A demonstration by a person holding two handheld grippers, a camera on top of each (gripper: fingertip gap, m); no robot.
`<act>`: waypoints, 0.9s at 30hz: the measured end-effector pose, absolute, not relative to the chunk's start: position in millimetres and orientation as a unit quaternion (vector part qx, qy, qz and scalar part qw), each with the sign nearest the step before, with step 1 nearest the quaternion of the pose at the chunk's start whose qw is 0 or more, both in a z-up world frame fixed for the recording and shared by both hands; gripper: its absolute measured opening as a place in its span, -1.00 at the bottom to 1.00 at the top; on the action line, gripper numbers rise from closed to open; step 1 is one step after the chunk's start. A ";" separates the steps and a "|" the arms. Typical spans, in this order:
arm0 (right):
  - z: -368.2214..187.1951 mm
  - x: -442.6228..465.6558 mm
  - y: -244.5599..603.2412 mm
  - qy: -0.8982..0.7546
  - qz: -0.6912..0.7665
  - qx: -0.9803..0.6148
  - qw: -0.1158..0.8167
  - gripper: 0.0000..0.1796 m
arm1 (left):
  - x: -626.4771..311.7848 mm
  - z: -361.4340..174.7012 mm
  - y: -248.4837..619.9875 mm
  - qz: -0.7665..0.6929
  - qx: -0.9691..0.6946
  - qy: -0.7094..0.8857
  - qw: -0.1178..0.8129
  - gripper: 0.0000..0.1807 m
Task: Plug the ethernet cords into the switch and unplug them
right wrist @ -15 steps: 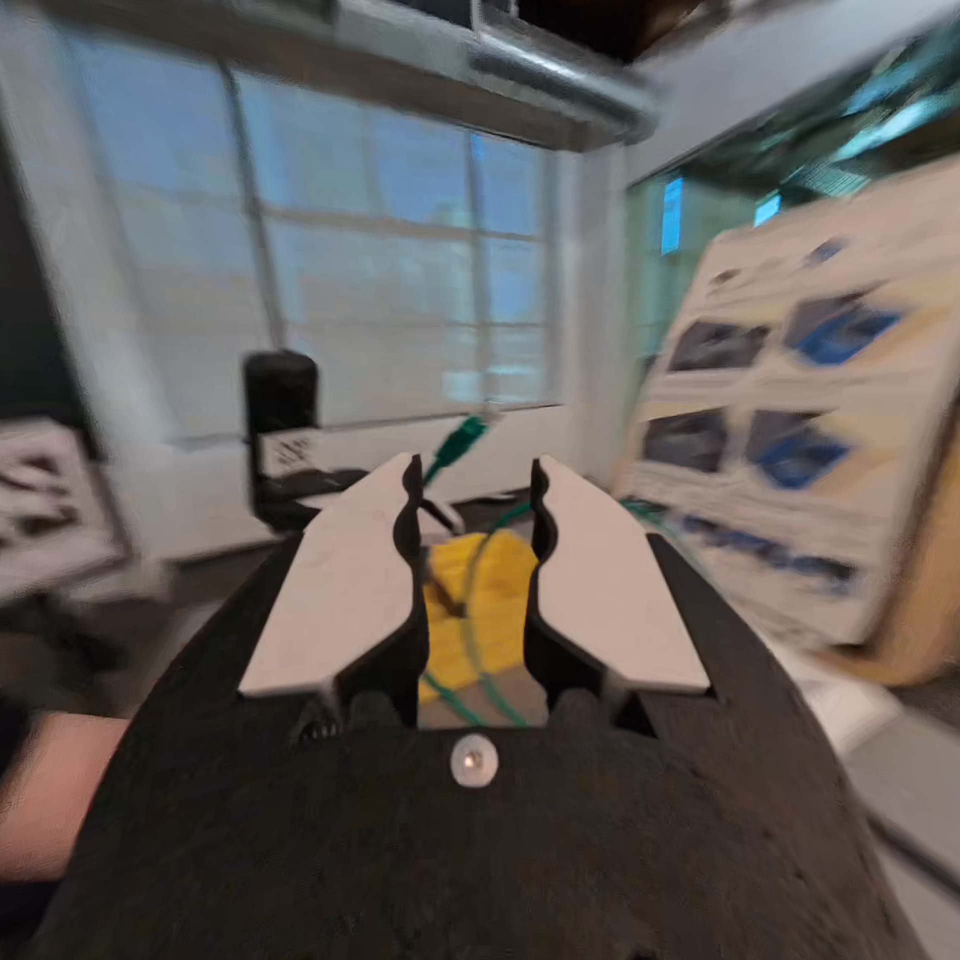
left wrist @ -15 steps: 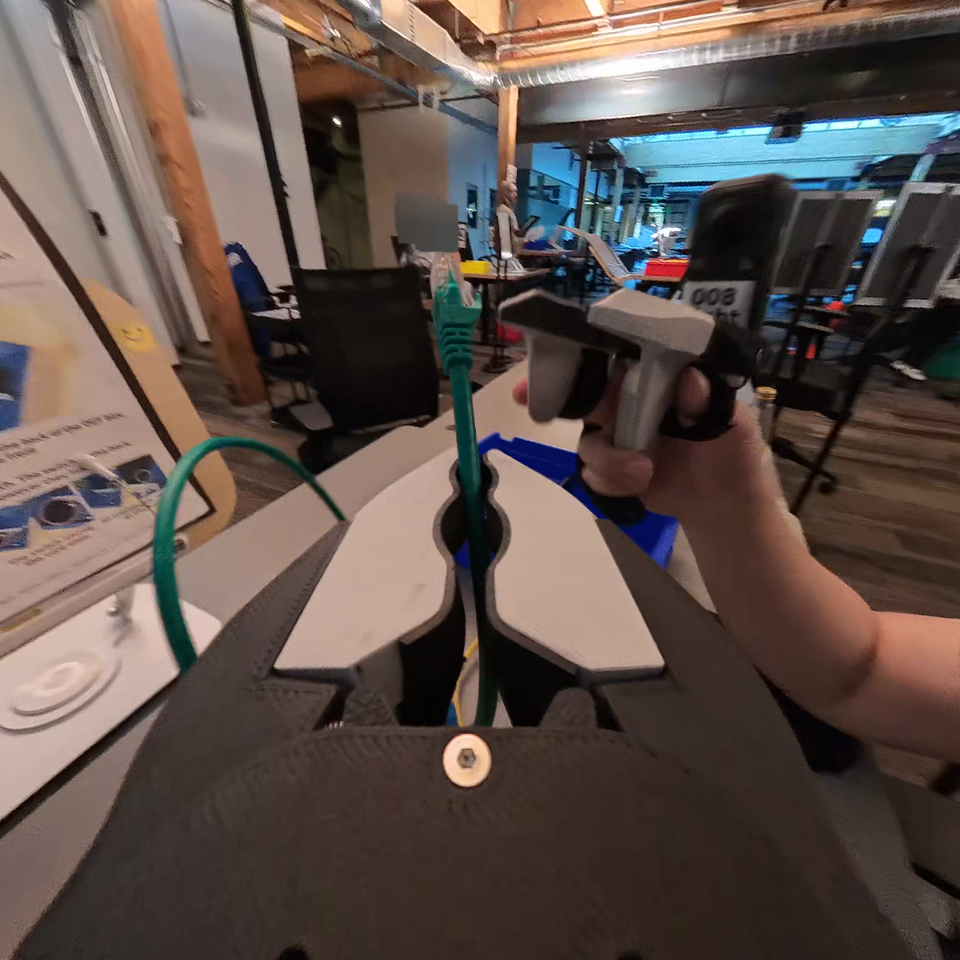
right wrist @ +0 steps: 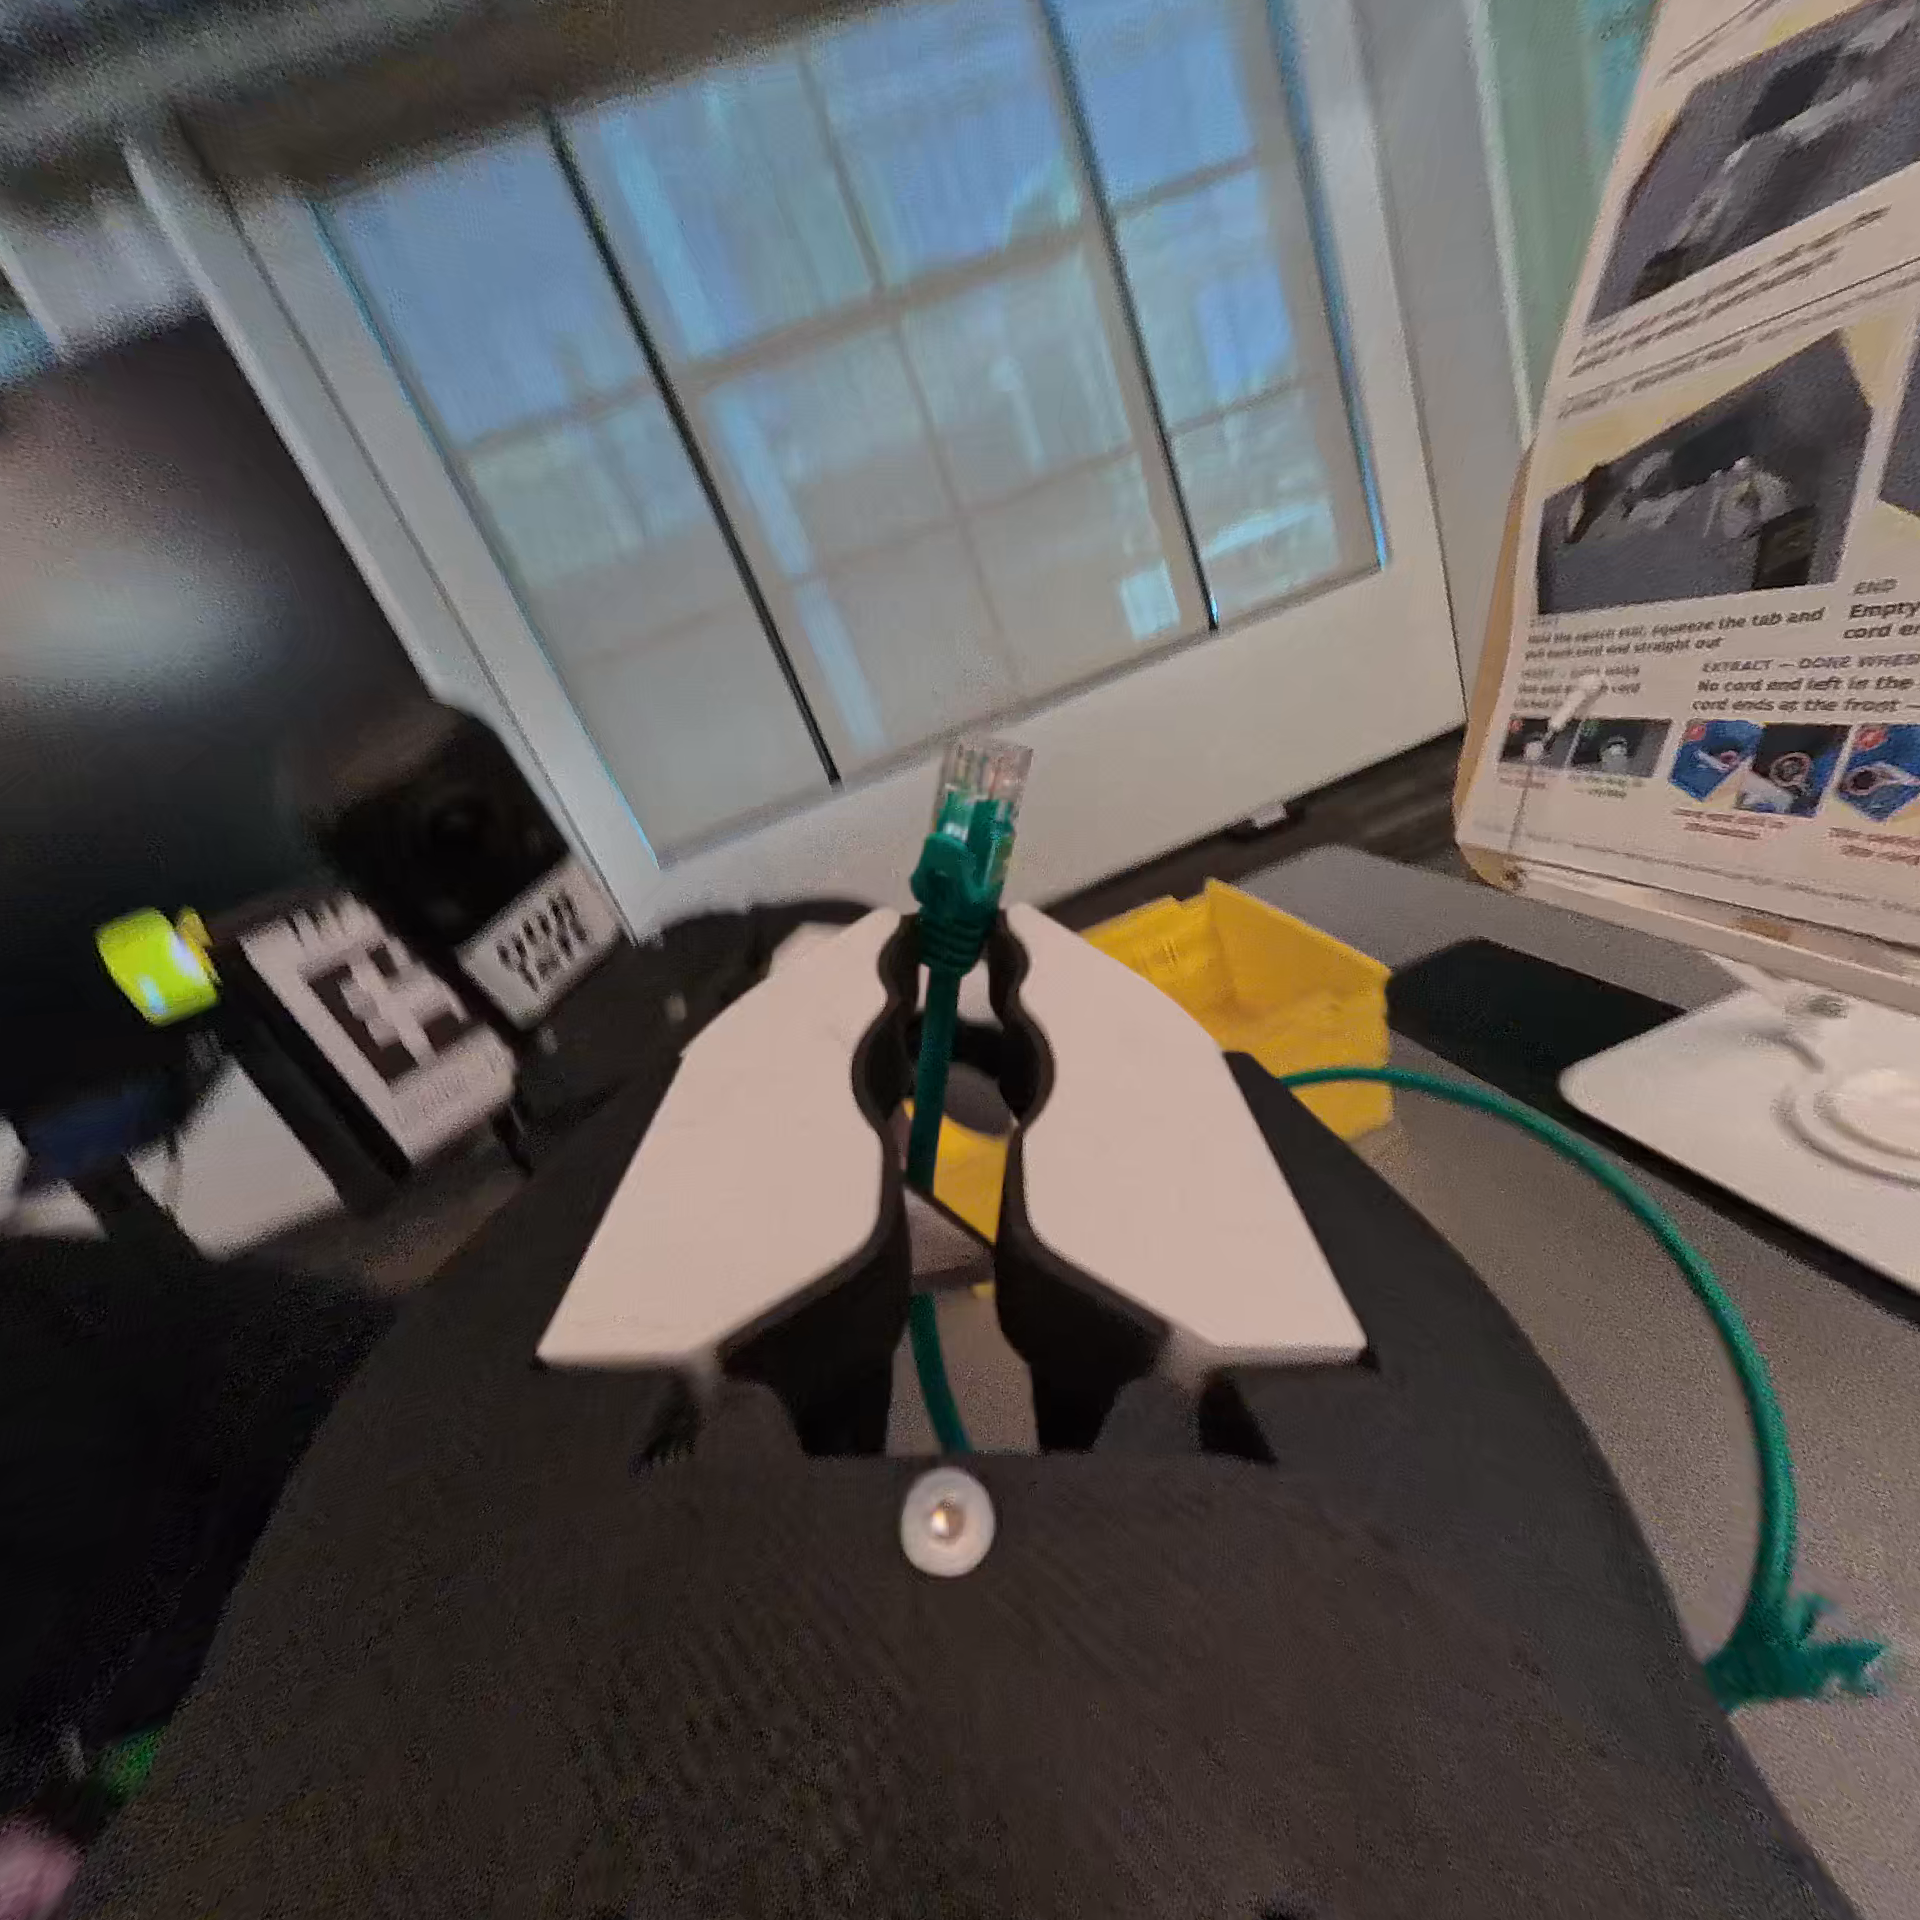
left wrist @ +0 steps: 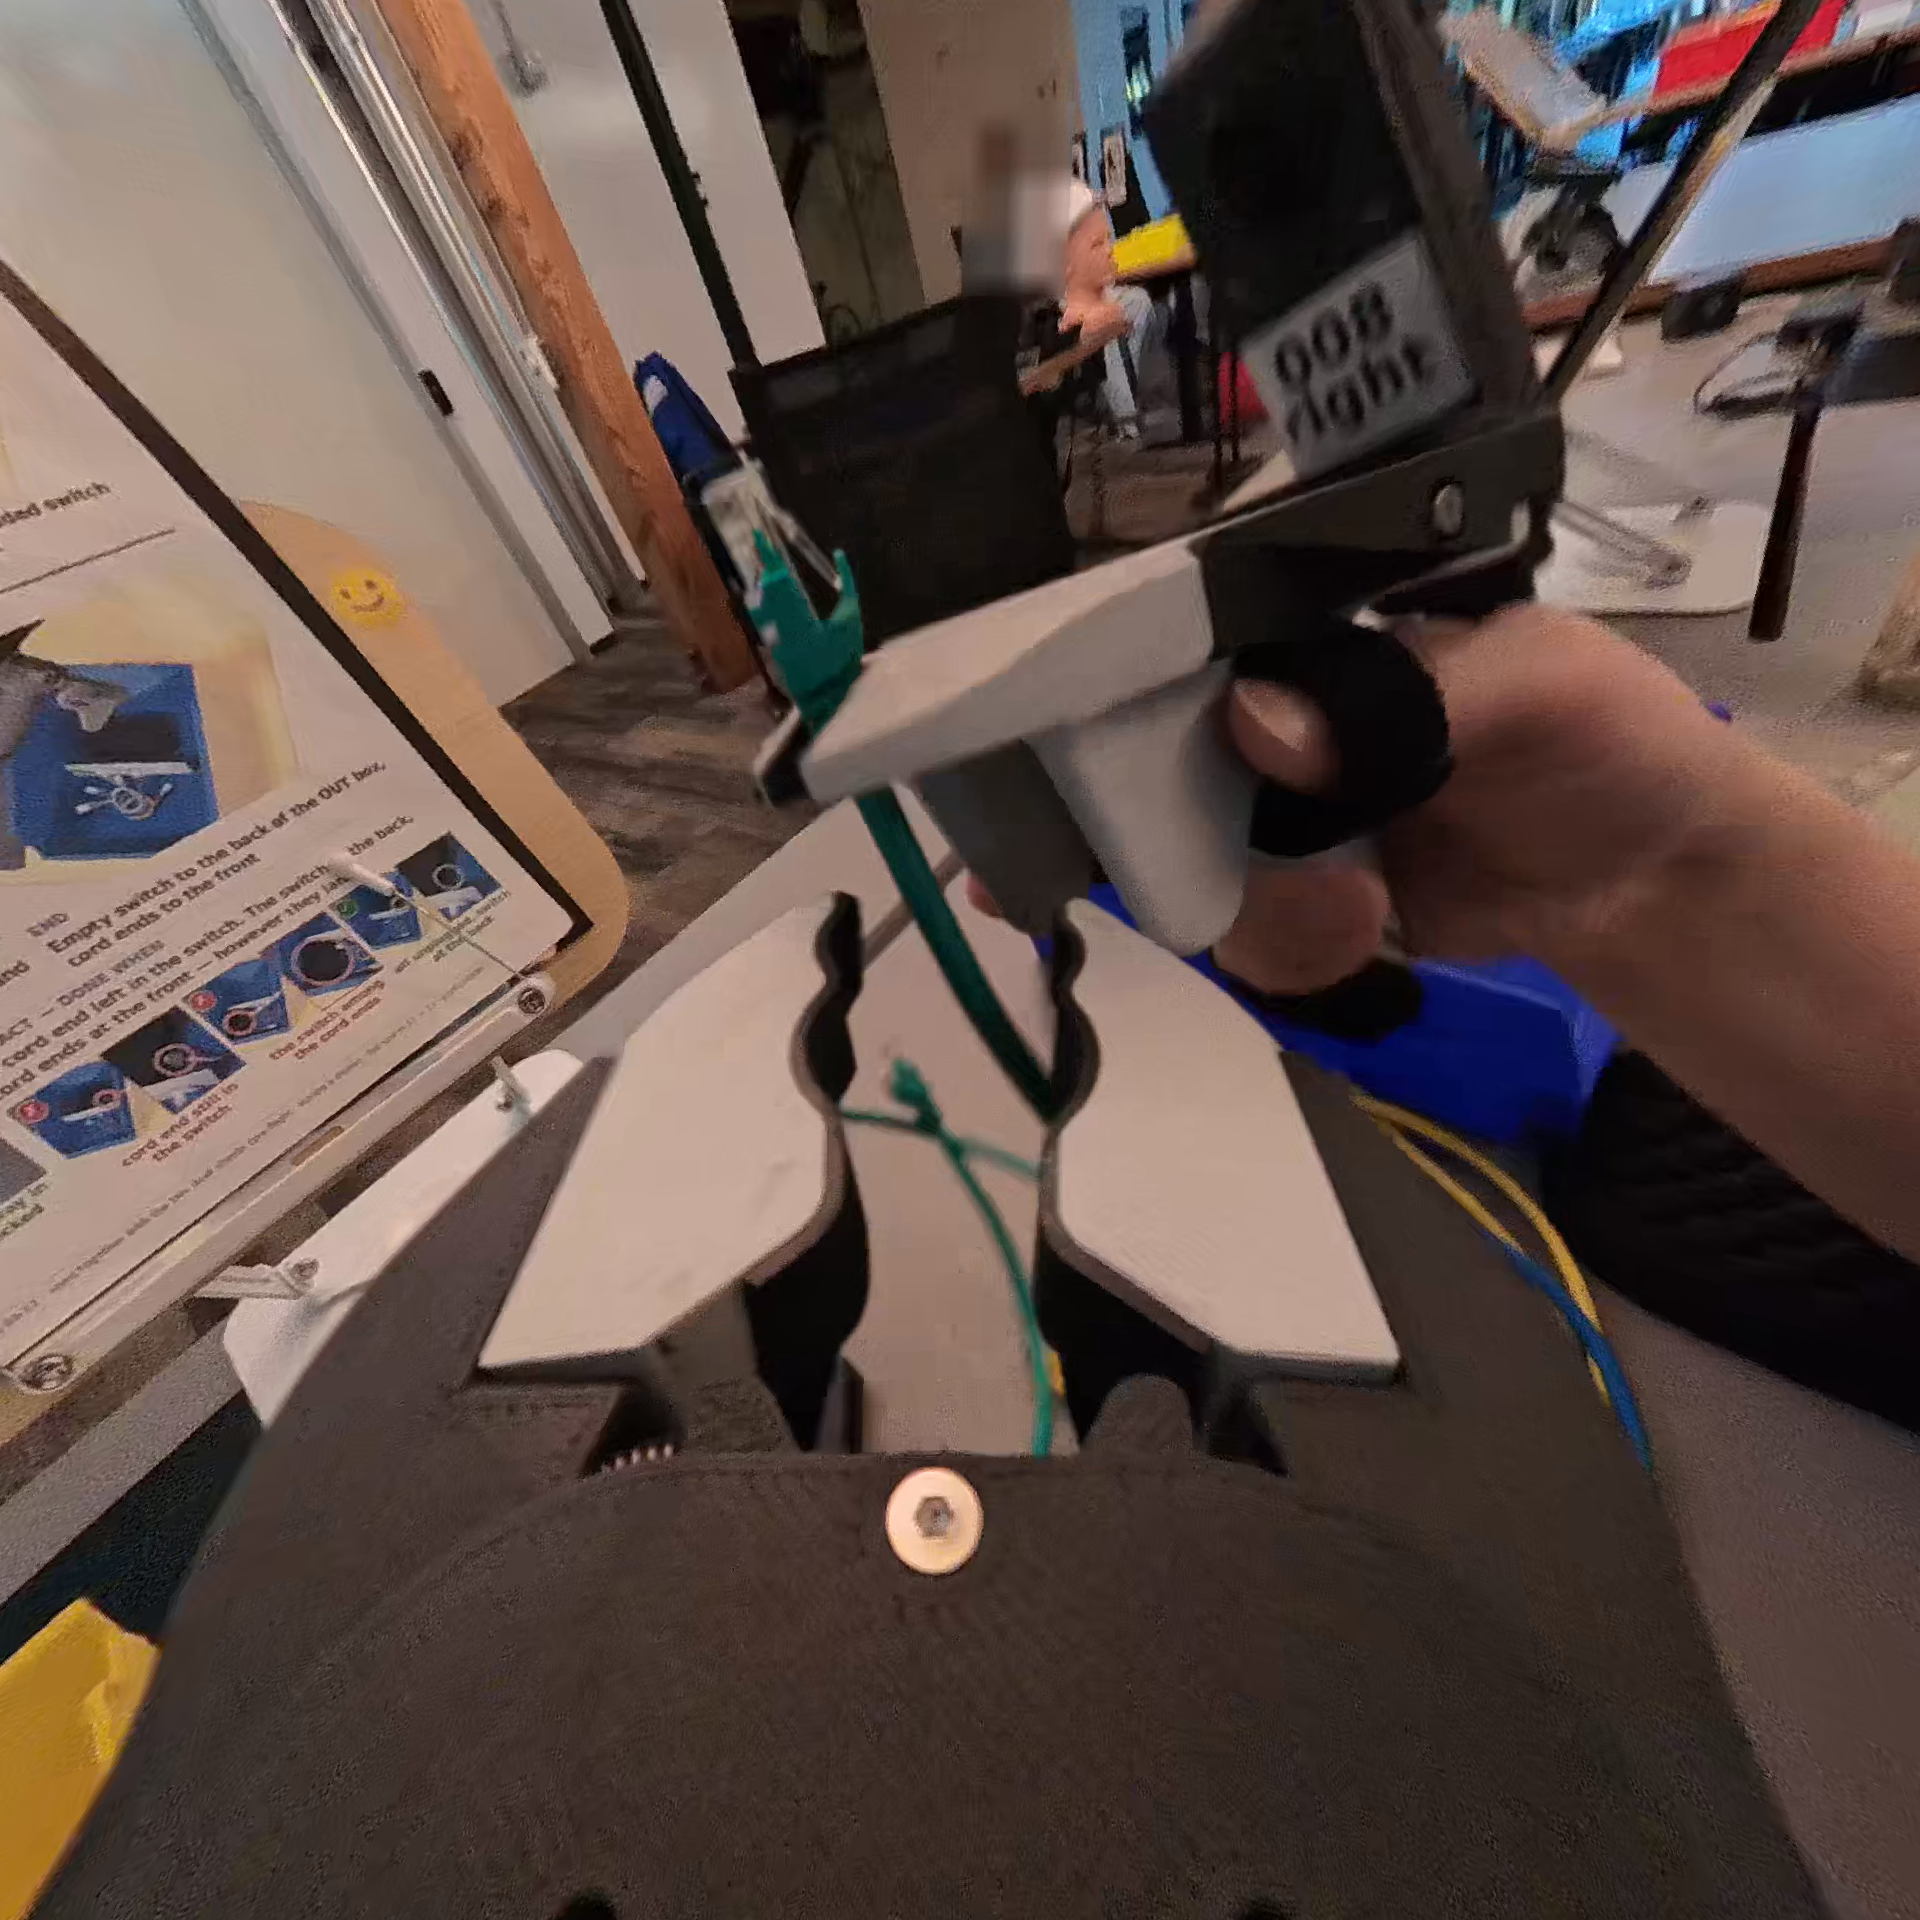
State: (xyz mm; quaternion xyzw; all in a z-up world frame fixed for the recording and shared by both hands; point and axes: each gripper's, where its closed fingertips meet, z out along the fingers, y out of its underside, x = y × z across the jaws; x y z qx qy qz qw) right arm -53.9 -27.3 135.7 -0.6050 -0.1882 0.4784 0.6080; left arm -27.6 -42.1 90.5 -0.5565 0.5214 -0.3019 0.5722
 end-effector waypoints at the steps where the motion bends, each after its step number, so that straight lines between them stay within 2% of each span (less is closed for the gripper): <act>1: 125.3 -53.8 -30.1 -0.240 0.442 -0.627 0.595 -0.85 | -28.7 87.6 -43.2 -0.307 -0.560 0.533 0.555 -0.39; 3: 104.4 -48.5 -39.7 -0.344 0.344 -0.655 0.578 -0.85 | -34.3 86.4 -52.6 -0.361 -0.559 0.557 0.496 -0.20; 5: 85.1 -49.0 -63.3 -0.440 0.295 -0.660 0.533 -0.85 | -44.1 91.1 -68.0 -0.438 -0.534 0.577 0.436 -0.21; 9: 48.9 -50.5 -92.5 -0.563 0.174 -0.663 0.462 -0.85 | -55.5 108.0 -88.1 -0.536 -0.466 0.578 0.402 -0.44; 11: 44.8 -52.2 -92.0 -0.561 0.151 -0.680 0.447 -0.85 | -58.0 102.3 -101.0 -0.529 -0.448 0.610 0.383 -0.54; 16: 39.0 -59.6 -97.3 -0.578 0.147 -0.679 0.429 -0.86 | -51.6 67.4 -102.9 -0.418 -0.459 0.680 0.390 -0.52; 18: 35.3 -60.8 -98.5 -0.584 0.142 -0.680 0.420 -0.86 | -49.1 57.4 -108.3 -0.400 -0.451 0.702 0.380 -0.71; 19: 33.7 -61.7 -99.7 -0.586 0.143 -0.681 0.415 -0.87 | -47.4 54.4 -109.7 -0.394 -0.448 0.707 0.379 -0.72; 21: 28.4 -61.0 -99.8 -0.588 0.139 -0.688 0.402 -0.87 | -45.2 50.1 -109.9 -0.384 -0.448 0.713 0.379 -0.69; 27: 32.9 -57.7 -86.3 -0.566 0.116 -0.696 0.426 -0.85 | -45.3 58.2 -98.1 -0.367 -0.456 0.699 0.410 -0.87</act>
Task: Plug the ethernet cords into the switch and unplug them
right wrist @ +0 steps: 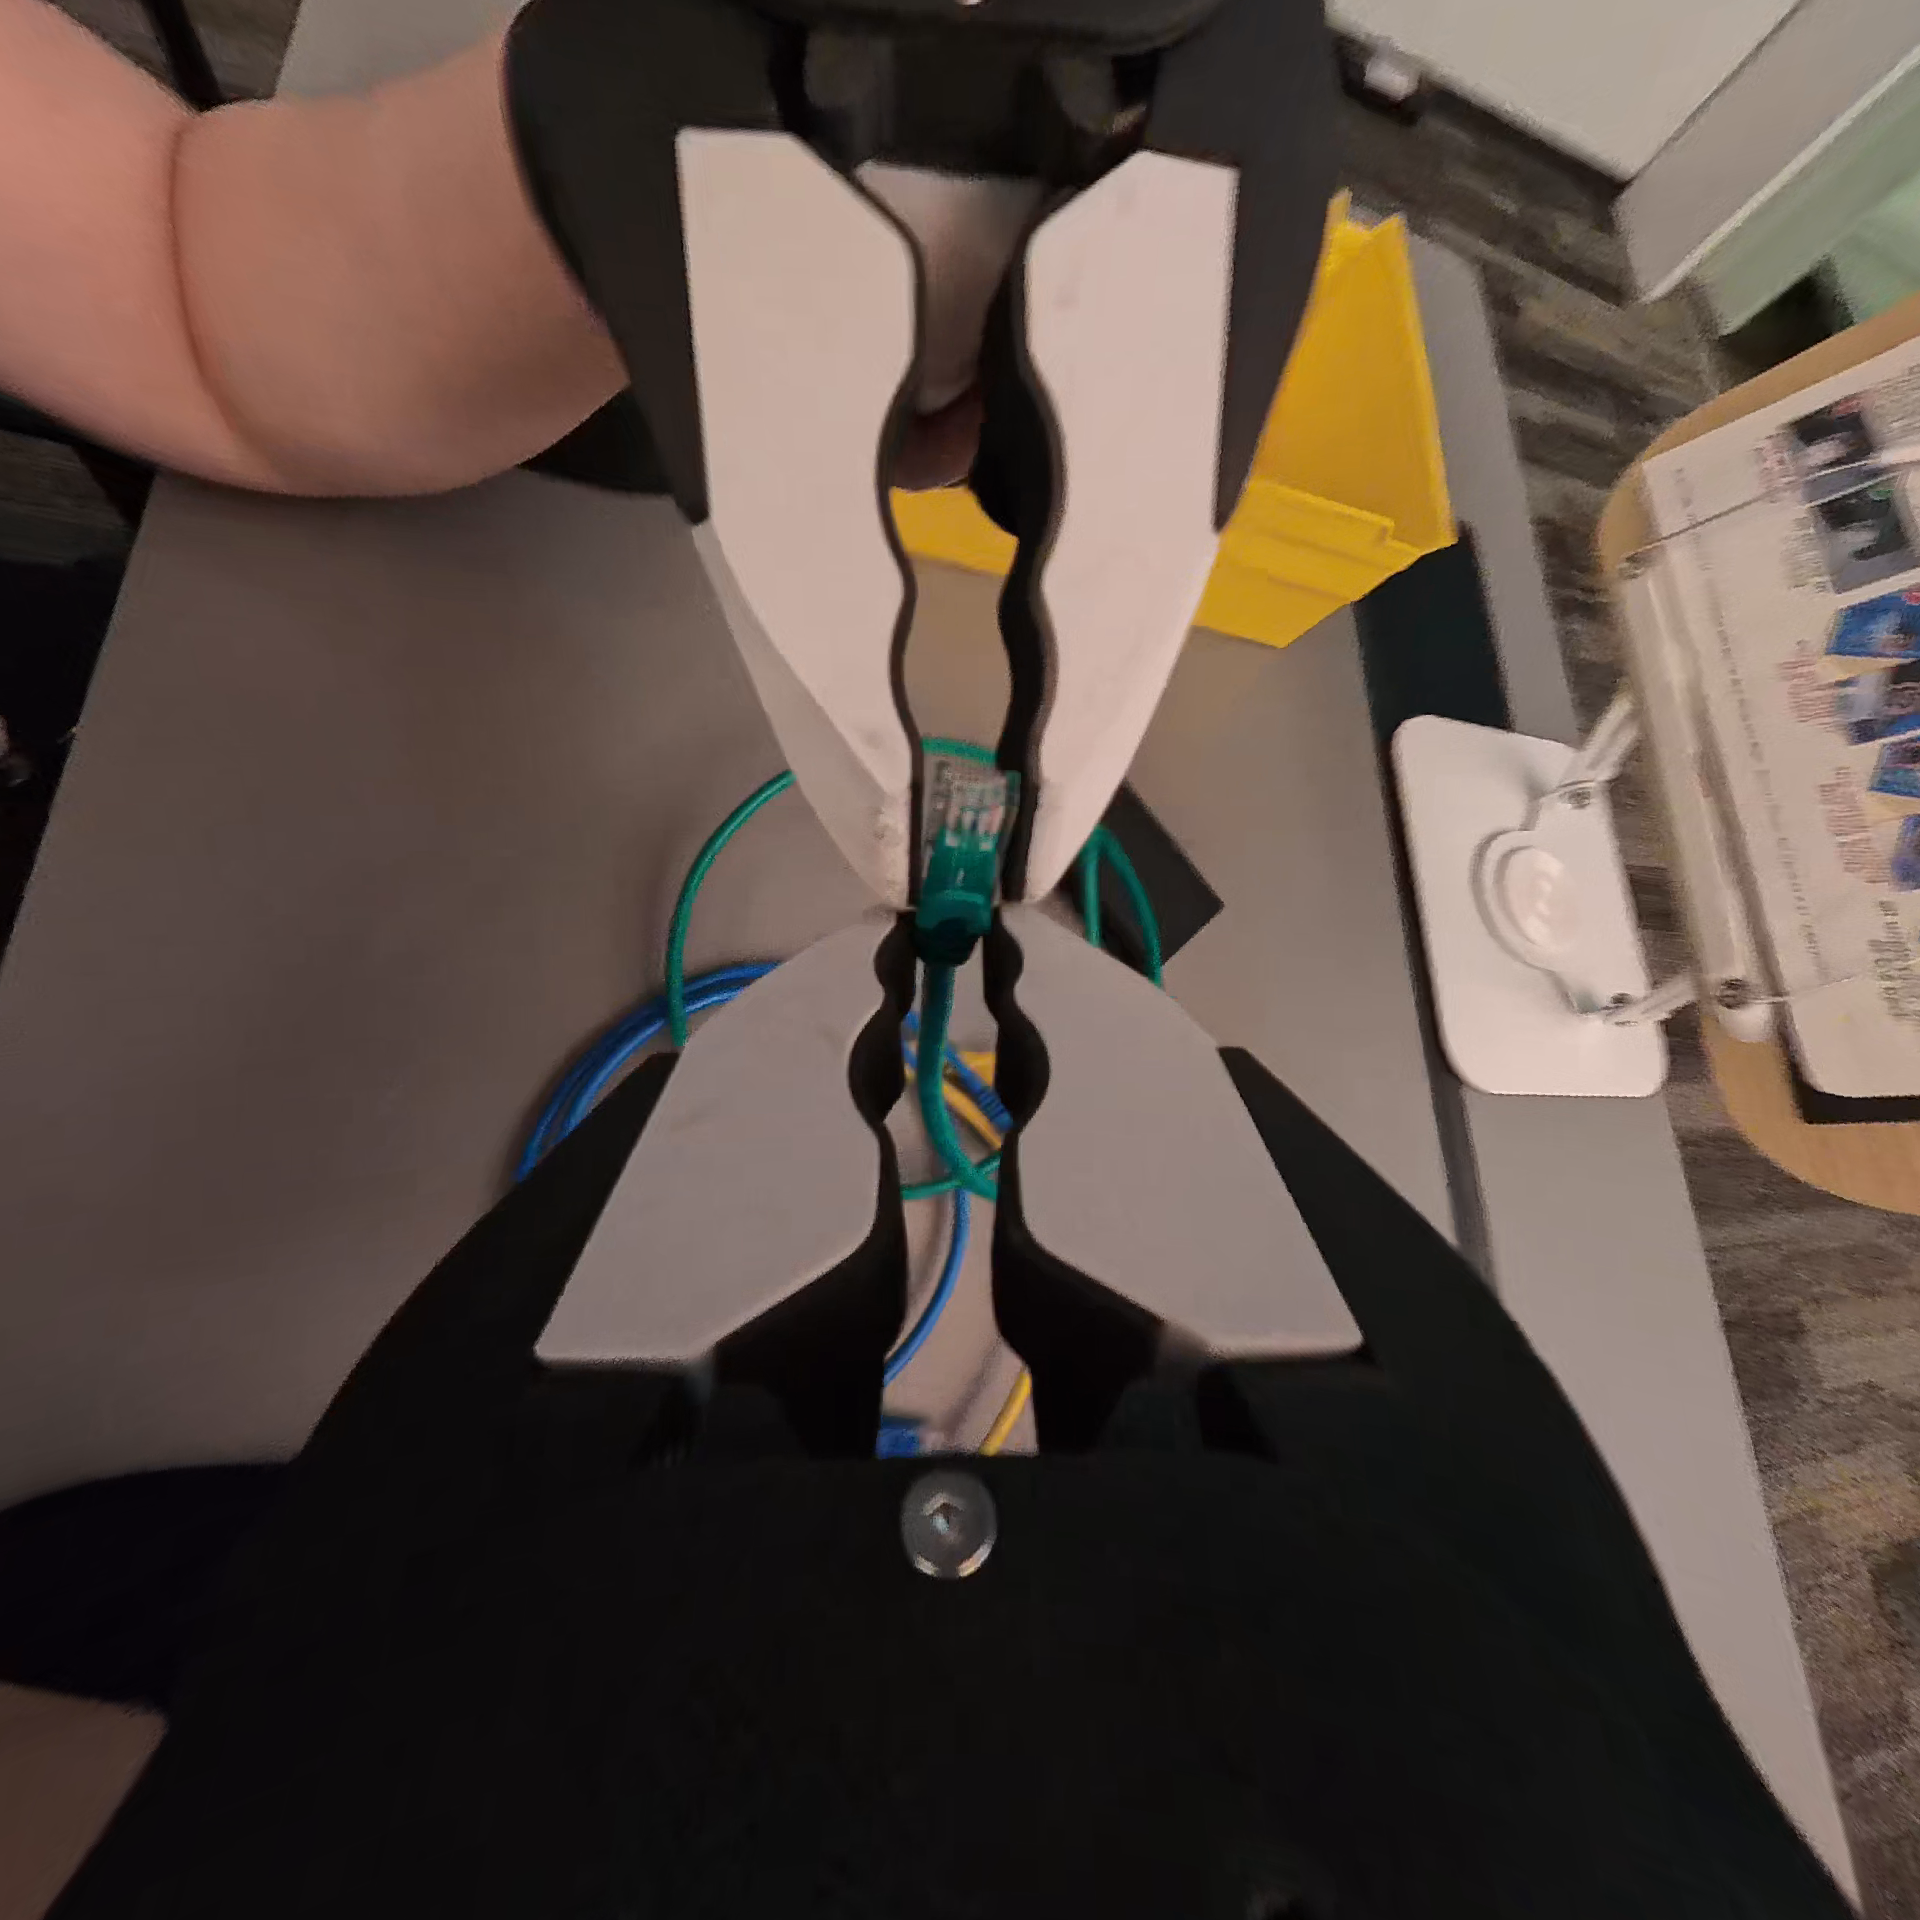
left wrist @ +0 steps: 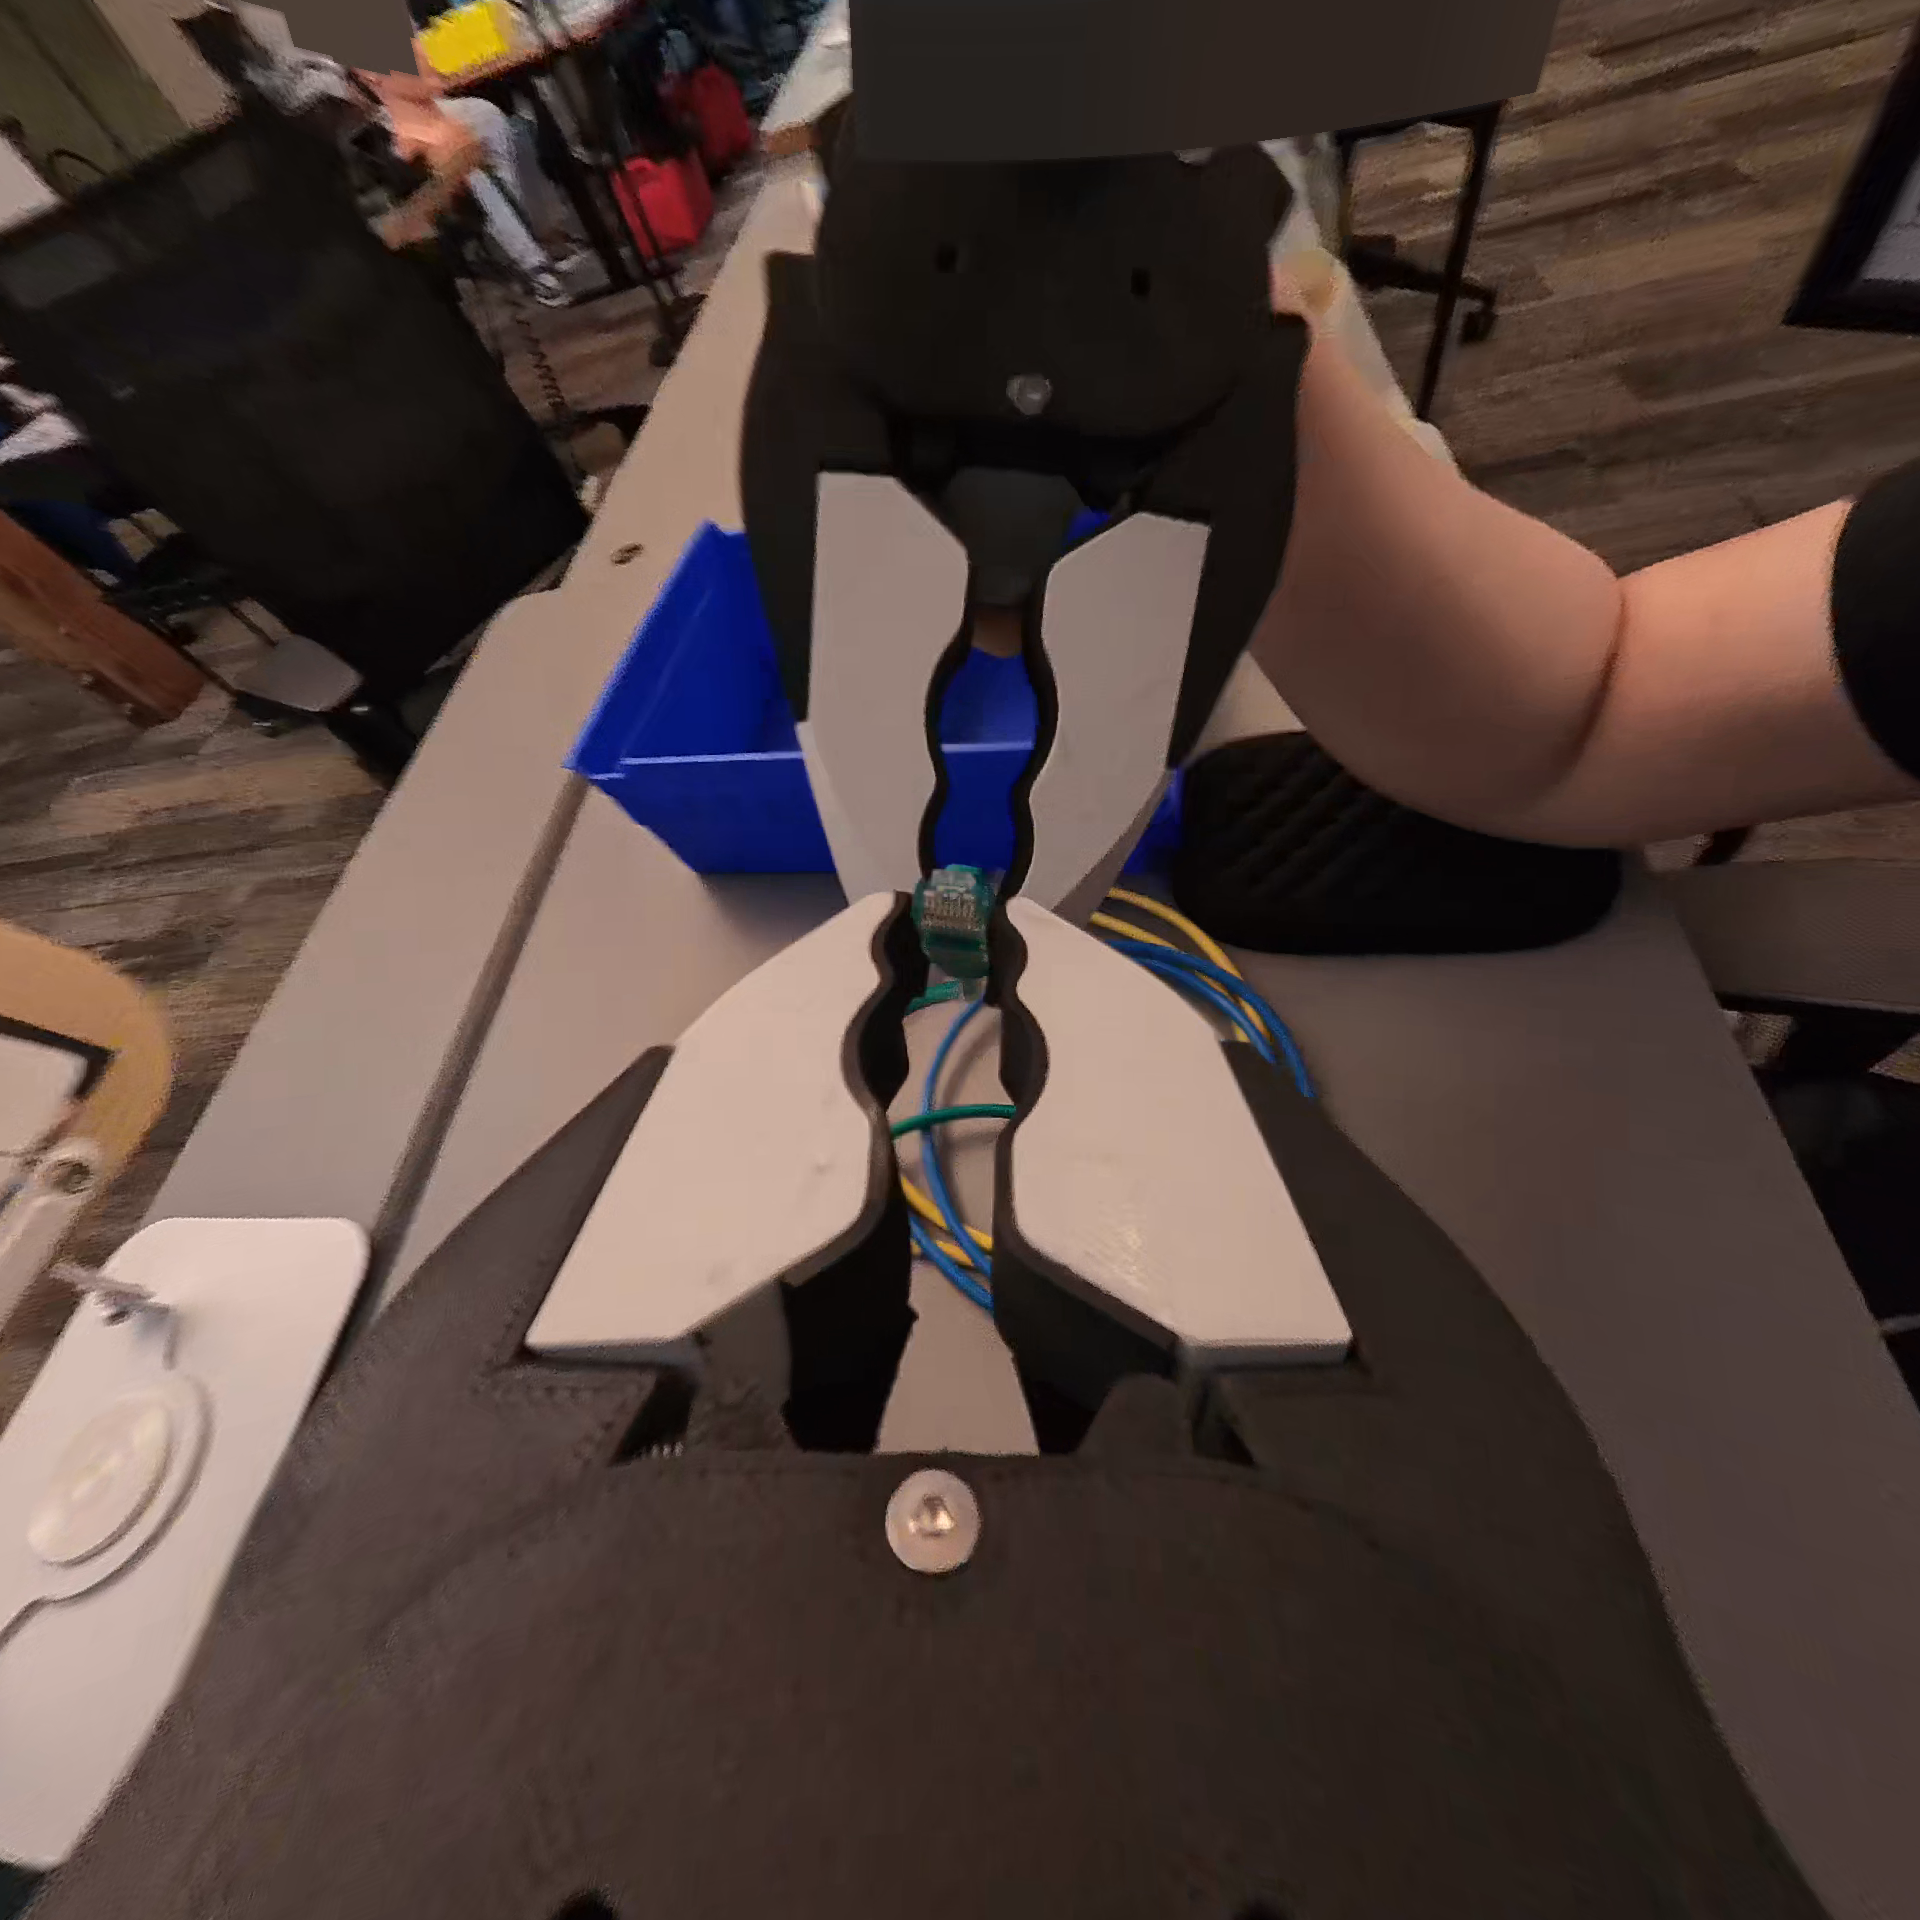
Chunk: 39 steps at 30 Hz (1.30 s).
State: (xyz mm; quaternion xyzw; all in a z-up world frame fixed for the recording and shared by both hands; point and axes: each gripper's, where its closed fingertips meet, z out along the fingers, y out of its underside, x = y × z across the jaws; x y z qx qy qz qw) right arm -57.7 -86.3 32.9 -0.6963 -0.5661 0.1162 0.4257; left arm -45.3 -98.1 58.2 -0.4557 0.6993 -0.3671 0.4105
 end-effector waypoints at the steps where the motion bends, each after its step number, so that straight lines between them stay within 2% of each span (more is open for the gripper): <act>1: 39.8 -56.7 -80.1 -0.554 0.107 -0.692 0.450 -0.85 | -45.5 65.4 -91.6 -0.367 -0.463 0.683 0.429 -0.87; 7: 80.4 -46.3 -63.9 -0.483 0.099 -0.669 0.556 -0.64 | -69.4 109.3 -36.5 -0.428 -0.527 0.536 0.503 -0.87; 9: 88.3 -68.5 -78.4 -0.490 0.197 -0.641 0.556 -0.76 | -81.1 123.5 -22.9 -0.461 -0.533 0.485 0.518 -0.88; 11: 88.5 -102.1 -98.7 -0.512 0.325 -0.595 0.527 -0.76 | -90.2 135.5 -19.7 -0.491 -0.526 0.455 0.524 -0.88; 13: 82.0 -130.8 -84.2 -0.469 0.392 -0.601 0.516 -0.72 | -95.3 144.5 -21.6 -0.512 -0.518 0.439 0.527 -0.89; 15: 77.7 -145.6 -38.7 -0.355 0.404 -0.626 0.564 -0.64 | -97.2 151.7 -27.1 -0.525 -0.506 0.432 0.530 -0.88; 17: 83.2 -151.9 -29.6 -0.274 0.473 -0.565 0.618 -0.66 | -96.9 156.3 -35.4 -0.533 -0.493 0.438 0.530 -0.88; 20: 98.3 -140.5 -36.6 -0.232 0.499 -0.477 0.685 -0.55 | -95.6 161.3 -52.3 -0.554 -0.470 0.456 0.514 -0.88; 23: 127.9 -119.1 -54.6 -0.226 0.526 -0.404 0.713 -0.45 | -93.4 163.2 -65.6 -0.578 -0.452 0.470 0.490 -0.88; 27: 153.3 -87.9 -67.1 -0.194 0.545 -0.350 0.737 -0.51 | -89.5 162.1 -71.9 -0.594 -0.442 0.477 0.473 -0.87; 29: 156.4 -86.9 -74.5 -0.221 0.536 -0.342 0.740 -0.70 | -90.3 164.5 -75.6 -0.612 -0.436 0.473 0.460 -0.88; 32: 160.7 -85.5 -81.5 -0.244 0.526 -0.334 0.743 -0.81 | -92.2 165.1 -79.5 -0.617 -0.430 0.480 0.452 -0.88; 35: 159.7 -88.0 -80.6 -0.260 0.521 -0.351 0.733 -0.88 | -91.8 164.1 -81.4 -0.614 -0.429 0.486 0.450 -0.88; 39: 154.8 -95.0 -77.3 -0.283 0.511 -0.386 0.714 -0.87 | -89.8 160.7 -82.4 -0.601 -0.431 0.498 0.453 -0.87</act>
